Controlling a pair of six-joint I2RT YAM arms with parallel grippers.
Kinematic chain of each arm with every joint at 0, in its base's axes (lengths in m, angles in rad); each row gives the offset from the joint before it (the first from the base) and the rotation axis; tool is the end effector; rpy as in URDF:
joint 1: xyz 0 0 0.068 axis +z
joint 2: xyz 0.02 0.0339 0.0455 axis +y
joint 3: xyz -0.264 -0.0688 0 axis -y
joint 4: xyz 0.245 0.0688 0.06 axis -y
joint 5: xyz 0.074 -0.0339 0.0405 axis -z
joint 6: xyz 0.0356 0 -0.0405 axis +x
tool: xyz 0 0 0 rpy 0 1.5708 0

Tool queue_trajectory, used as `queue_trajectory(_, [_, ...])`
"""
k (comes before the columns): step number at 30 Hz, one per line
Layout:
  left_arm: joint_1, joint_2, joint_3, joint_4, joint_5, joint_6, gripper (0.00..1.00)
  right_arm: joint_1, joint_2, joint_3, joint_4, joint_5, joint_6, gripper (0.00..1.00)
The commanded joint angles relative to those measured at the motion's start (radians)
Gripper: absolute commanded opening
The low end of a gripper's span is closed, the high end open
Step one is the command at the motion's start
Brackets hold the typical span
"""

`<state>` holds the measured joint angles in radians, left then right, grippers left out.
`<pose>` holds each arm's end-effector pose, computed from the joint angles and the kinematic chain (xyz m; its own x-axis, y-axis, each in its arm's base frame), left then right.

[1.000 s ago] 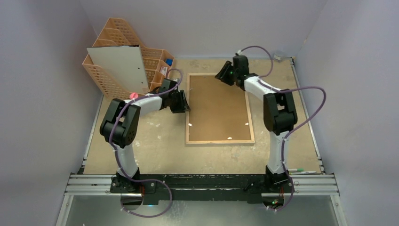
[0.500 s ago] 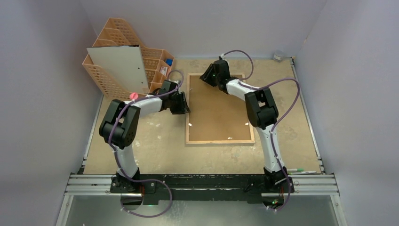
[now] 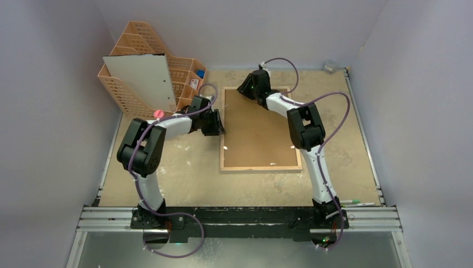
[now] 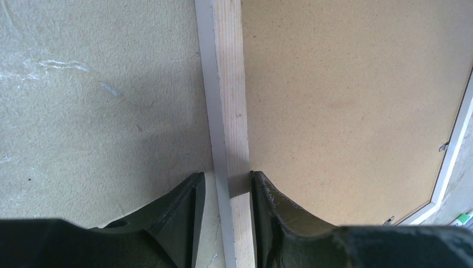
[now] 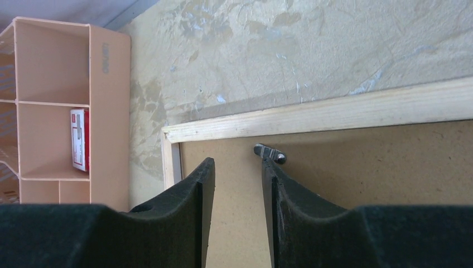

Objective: Put the photo into the frame
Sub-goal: Install the photo frame at the center of the board.

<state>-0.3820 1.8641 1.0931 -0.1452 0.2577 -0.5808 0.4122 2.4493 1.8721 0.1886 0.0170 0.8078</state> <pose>0.3491 -0.1500 0.1525 -0.8922 -0.2134 -0.3981 0.0178 0.8640 -0.5031 0.5158 0.2249 0.1571 -0.5190 0.5618 -0.6442 -0.0160 0.7472 0.6644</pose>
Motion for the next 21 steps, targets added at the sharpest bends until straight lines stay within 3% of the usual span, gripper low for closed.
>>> queue_trajectory(1, [0.000, -0.022, -0.033, -0.069, -0.021, 0.054, 0.36, 0.000, 0.038, 0.052, -0.034, 0.035, -0.027, 0.40])
queue_trajectory(12, [0.000, -0.030, -0.041, -0.072, -0.026, 0.058, 0.37, -0.001, 0.053, 0.089, -0.175, 0.187, 0.039, 0.36])
queue_trajectory(21, [0.000, -0.036, -0.047, -0.076, -0.025, 0.058, 0.36, 0.000, 0.109, 0.153, -0.193, 0.195, 0.039, 0.36])
